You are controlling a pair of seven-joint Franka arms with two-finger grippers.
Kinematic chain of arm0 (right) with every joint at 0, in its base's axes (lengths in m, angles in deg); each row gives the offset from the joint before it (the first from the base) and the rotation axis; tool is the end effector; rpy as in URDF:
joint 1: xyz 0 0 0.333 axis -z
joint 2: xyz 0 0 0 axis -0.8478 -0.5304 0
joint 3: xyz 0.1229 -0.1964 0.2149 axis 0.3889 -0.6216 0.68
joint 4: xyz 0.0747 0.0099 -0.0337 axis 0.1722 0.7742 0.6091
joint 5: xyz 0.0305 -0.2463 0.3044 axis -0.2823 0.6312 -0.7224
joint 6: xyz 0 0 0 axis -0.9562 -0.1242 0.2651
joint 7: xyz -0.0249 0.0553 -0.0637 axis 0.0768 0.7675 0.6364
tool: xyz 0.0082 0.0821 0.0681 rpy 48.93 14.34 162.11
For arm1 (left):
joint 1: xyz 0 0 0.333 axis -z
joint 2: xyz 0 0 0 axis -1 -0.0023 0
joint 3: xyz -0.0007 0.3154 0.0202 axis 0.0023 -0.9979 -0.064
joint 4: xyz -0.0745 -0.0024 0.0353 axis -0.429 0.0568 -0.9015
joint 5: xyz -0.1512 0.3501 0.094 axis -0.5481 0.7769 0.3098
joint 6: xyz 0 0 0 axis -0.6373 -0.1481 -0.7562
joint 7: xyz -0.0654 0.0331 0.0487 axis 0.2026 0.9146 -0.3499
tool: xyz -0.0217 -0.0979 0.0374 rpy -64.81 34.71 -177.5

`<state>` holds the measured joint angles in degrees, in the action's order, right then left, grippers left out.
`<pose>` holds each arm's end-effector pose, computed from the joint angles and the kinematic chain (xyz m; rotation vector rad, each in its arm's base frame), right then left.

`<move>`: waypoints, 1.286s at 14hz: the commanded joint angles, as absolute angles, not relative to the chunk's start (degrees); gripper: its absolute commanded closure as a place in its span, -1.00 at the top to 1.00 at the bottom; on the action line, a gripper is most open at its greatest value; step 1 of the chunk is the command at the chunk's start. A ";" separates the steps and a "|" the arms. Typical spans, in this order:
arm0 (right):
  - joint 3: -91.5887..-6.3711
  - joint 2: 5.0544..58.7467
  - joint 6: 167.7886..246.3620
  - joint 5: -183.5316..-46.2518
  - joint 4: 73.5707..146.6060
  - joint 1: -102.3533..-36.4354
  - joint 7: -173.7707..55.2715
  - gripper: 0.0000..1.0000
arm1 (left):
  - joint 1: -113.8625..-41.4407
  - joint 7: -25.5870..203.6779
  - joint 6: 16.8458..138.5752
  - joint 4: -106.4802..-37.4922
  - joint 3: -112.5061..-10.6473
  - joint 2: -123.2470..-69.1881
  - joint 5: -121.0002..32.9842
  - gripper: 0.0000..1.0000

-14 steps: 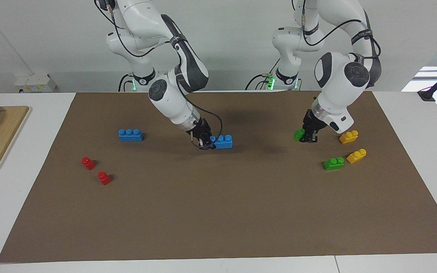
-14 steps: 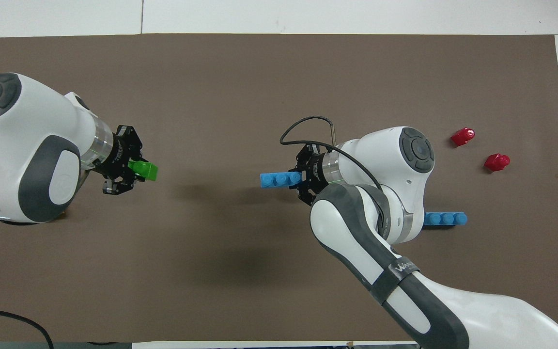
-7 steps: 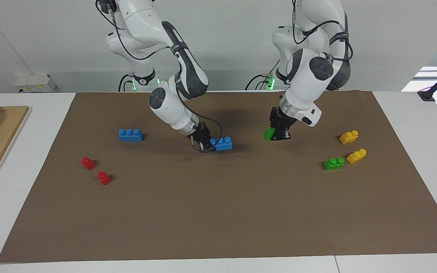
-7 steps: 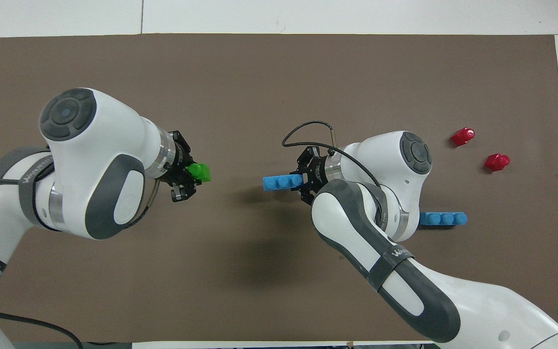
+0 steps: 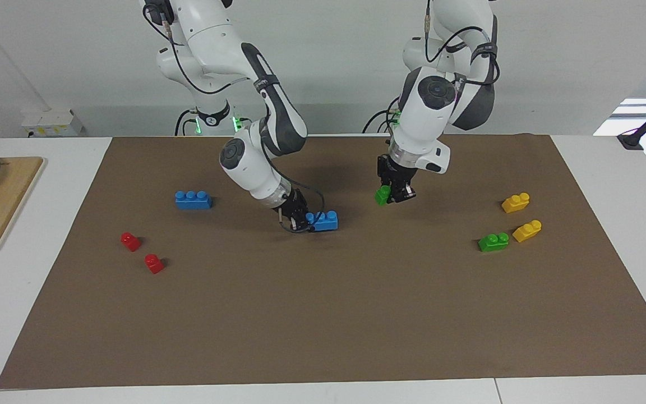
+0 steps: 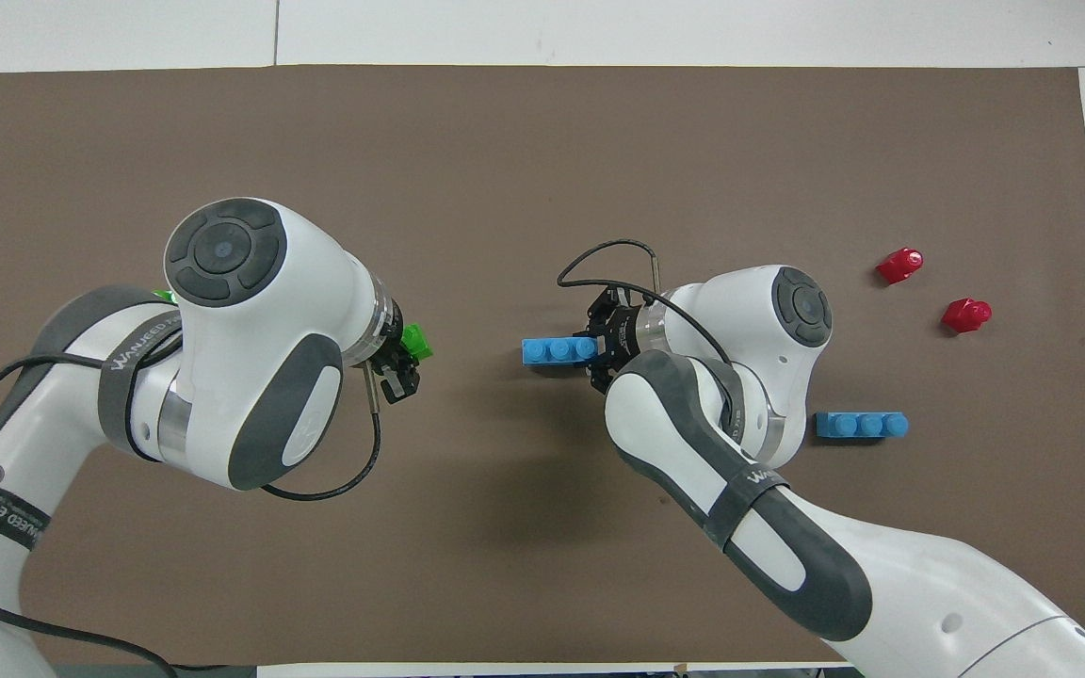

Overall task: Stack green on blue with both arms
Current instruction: 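Carry the green brick with the left gripper above the blue brick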

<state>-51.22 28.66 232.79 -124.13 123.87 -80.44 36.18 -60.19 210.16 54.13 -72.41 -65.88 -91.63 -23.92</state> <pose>0.5396 0.2740 0.2935 -1.9258 1.9648 0.4741 0.5093 -0.2817 0.4460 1.7898 2.5706 -0.1239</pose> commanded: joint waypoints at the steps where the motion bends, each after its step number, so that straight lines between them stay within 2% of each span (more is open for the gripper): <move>1: -51.00 28.96 234.76 -125.87 124.55 -80.56 38.92 -1.00 | -57.70 213.69 59.80 -71.69 -66.36 -94.14 -22.56 -1.00; 5: -51.00 28.96 235.46 -125.87 125.60 -81.26 38.84 -1.00 | -56.39 214.32 64.39 -70.81 -66.27 -96.79 -23.61 -1.00; 11: -51.00 28.70 238.36 -125.87 126.83 -82.49 38.84 -1.00 | -51.47 215.36 62.20 -61.59 -66.36 -105.39 -23.44 -1.00; 18: -51.00 28.78 240.91 -125.87 128.50 -83.55 38.49 -1.00 | -47.33 215.72 63.17 -62.63 -66.36 -107.34 -22.30 -1.00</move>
<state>-51.13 28.58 238.54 -124.14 126.95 -82.93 38.77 -49.22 214.78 63.79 -63.55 -65.50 -105.99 -23.55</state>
